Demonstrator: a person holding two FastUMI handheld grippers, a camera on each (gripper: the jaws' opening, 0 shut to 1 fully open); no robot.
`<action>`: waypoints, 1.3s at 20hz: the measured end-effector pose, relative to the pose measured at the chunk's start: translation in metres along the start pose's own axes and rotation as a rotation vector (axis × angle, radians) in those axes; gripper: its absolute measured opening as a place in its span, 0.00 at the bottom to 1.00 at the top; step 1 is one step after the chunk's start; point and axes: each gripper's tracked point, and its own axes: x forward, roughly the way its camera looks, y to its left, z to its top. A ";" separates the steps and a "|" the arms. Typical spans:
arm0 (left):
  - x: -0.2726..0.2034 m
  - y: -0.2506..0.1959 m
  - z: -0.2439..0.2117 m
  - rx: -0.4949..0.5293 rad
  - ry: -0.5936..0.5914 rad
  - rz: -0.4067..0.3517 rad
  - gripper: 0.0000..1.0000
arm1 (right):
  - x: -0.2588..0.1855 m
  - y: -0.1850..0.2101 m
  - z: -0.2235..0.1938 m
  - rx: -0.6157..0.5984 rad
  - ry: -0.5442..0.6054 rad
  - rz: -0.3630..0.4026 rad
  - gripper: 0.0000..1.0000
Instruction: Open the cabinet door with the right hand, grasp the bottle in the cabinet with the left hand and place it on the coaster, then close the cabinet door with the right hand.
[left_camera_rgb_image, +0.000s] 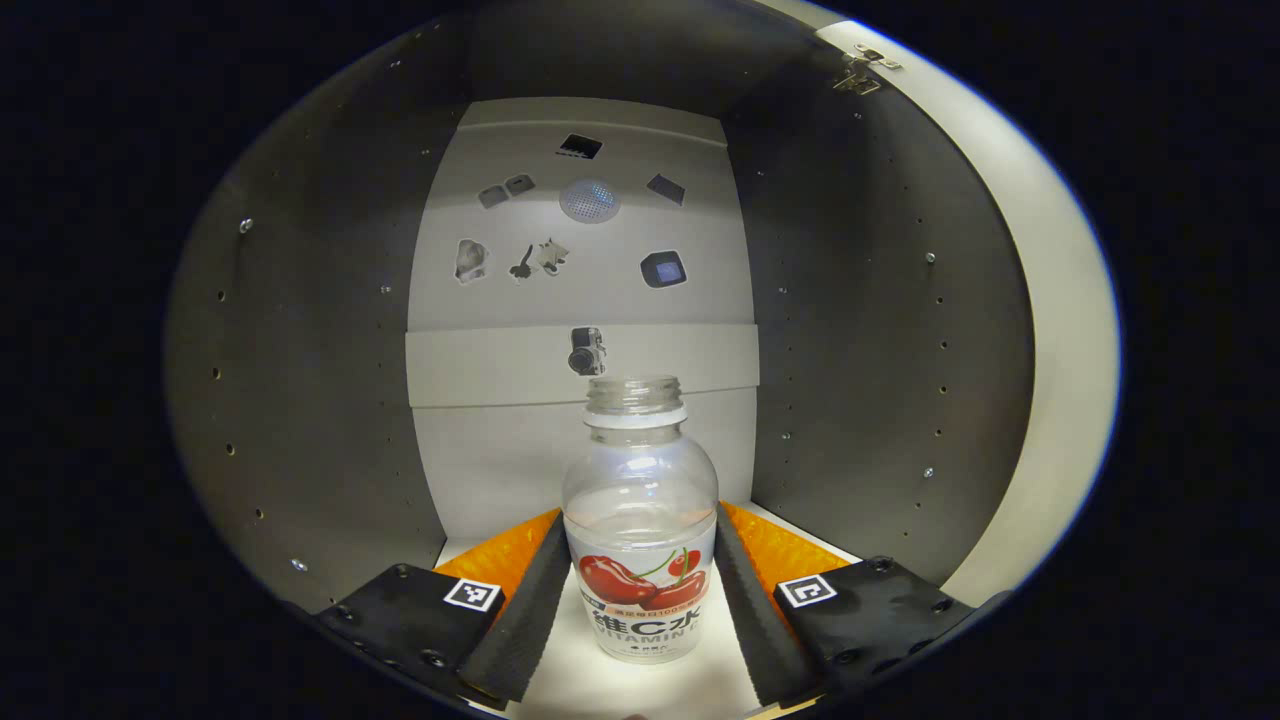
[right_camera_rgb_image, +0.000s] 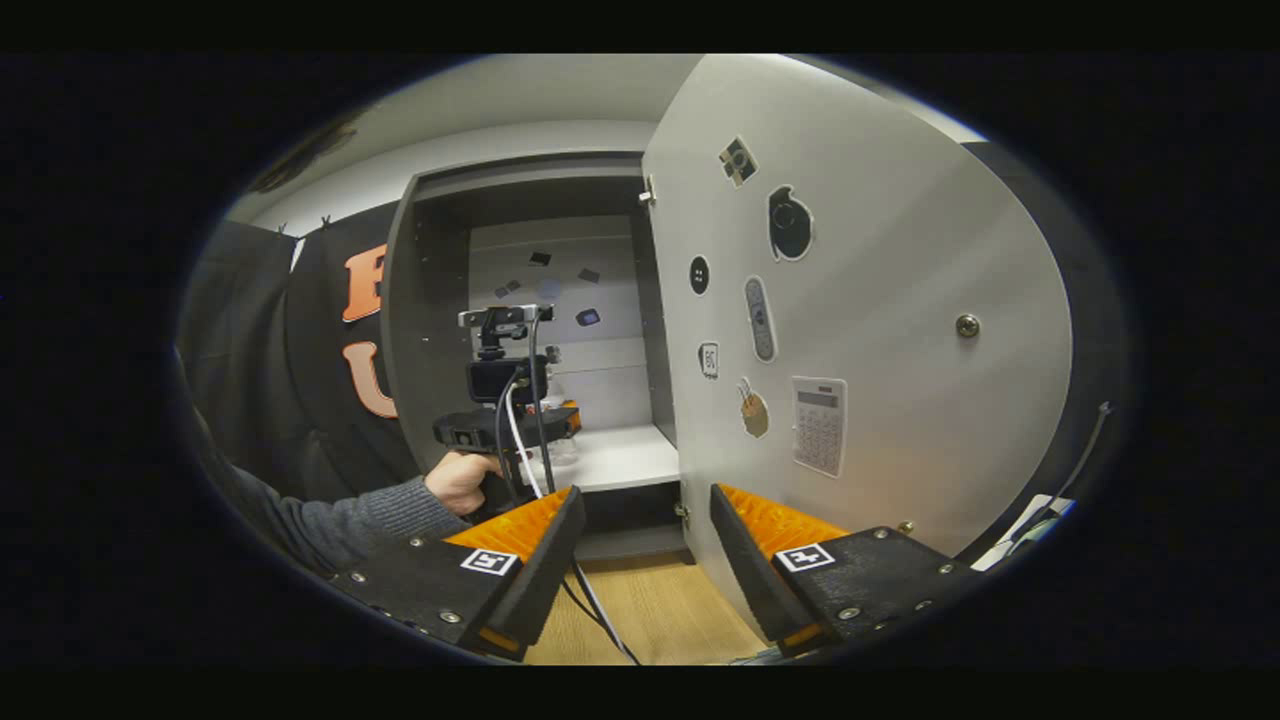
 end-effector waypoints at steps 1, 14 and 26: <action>-0.001 0.000 0.001 0.000 0.001 0.000 0.86 | -0.002 0.000 -0.001 -0.002 0.001 0.000 0.79; -0.167 0.020 0.029 0.037 -0.093 0.111 0.85 | -0.088 -0.005 -0.014 0.003 0.007 0.129 0.79; -0.344 0.028 -0.126 0.000 0.052 0.193 0.85 | -0.171 -0.024 -0.080 0.116 0.142 0.178 0.80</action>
